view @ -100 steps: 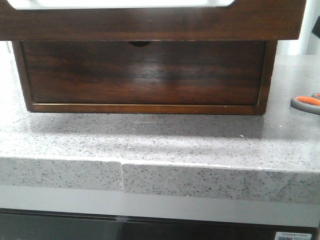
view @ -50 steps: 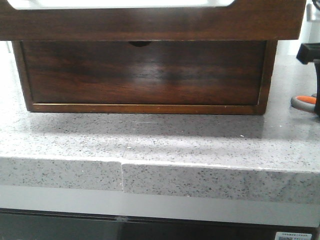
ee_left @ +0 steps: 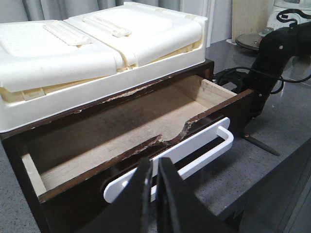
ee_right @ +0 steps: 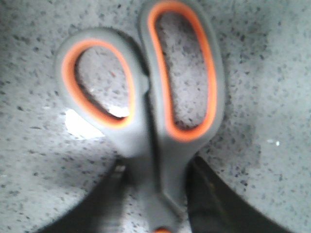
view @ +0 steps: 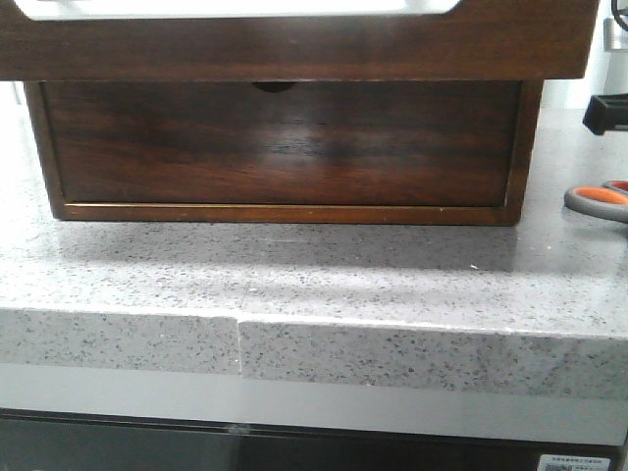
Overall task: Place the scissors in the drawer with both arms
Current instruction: 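Lower the right gripper onto the scissors and grasp them, then carry the scissors over the open drawer with the right gripper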
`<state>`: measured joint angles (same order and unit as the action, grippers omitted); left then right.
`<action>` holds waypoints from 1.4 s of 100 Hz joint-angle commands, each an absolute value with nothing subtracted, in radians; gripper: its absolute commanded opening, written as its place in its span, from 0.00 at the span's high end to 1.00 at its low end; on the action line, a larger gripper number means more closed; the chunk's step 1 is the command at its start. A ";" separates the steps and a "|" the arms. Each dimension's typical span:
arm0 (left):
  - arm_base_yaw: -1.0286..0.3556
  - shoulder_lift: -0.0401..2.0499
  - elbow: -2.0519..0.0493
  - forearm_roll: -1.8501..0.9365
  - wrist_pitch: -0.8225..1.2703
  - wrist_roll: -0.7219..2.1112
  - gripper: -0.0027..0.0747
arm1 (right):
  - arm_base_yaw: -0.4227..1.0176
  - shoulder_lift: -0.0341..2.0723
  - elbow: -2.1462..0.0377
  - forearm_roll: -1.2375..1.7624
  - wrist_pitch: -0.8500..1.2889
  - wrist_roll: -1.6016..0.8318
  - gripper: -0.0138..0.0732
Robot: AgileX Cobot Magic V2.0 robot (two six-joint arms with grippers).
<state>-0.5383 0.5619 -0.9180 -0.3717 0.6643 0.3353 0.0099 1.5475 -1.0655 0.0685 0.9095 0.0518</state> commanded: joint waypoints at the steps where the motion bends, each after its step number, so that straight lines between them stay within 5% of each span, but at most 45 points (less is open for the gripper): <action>1: -0.543 0.571 -0.952 -0.397 0.592 0.332 0.99 | 0.010 1.545 -1.073 0.087 0.902 0.056 0.89; 43: -0.543 0.571 -0.952 -0.397 0.592 0.332 0.99 | 0.010 1.345 -1.148 0.064 0.936 0.056 0.92; 93: -0.543 0.573 -0.952 -0.397 0.567 0.332 0.99 | 0.019 1.169 -1.649 0.200 1.020 -0.095 0.92; 140: -0.543 0.575 -0.952 -0.397 0.543 0.332 0.99 | 0.425 1.229 -1.743 0.255 0.876 -0.448 0.92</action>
